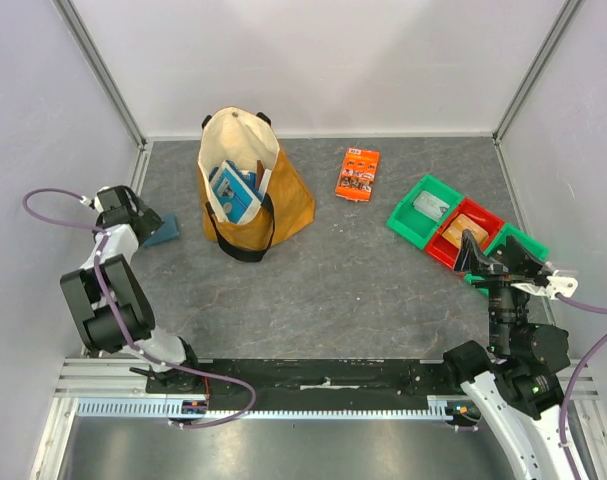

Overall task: Take the credit cards out of the card holder
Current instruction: Pick up the card holder from the corner of the board.

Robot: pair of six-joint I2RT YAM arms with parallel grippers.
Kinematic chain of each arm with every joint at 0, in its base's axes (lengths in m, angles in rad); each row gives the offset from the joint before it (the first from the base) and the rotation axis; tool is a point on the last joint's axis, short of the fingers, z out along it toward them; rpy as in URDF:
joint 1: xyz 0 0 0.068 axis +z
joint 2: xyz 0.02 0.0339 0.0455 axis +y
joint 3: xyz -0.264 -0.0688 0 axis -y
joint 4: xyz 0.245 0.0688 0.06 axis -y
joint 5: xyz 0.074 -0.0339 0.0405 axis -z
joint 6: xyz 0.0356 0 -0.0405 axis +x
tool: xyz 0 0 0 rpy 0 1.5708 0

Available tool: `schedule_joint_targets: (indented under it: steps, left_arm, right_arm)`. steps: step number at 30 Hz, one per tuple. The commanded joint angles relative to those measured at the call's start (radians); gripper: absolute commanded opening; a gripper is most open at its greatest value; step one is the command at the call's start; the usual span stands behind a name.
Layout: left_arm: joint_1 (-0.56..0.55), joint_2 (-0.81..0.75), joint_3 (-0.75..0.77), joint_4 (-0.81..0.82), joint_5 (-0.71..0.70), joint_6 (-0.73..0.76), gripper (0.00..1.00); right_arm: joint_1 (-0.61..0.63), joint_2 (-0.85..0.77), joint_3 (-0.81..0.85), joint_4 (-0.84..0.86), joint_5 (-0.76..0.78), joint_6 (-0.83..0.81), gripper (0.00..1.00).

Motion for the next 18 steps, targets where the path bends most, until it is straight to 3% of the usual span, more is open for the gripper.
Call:
schedule_joint_targets:
  steps: [1, 8, 18]
  left_arm:
    - [0.017, 0.074, 0.042, 0.084, 0.012, 0.023, 0.99]
    - [0.017, 0.168, 0.055, 0.141, 0.121, 0.05, 0.98]
    - [0.018, 0.151, 0.011, 0.238, 0.363, 0.007, 0.93]
  right_arm:
    - [0.007, -0.009, 0.004, 0.018, -0.02, -0.017, 0.98]
    - [0.01, -0.009, -0.011, 0.032, -0.025, -0.03, 0.98]
    - [0.01, -0.009, -0.02, 0.043, -0.025, -0.043, 0.98]
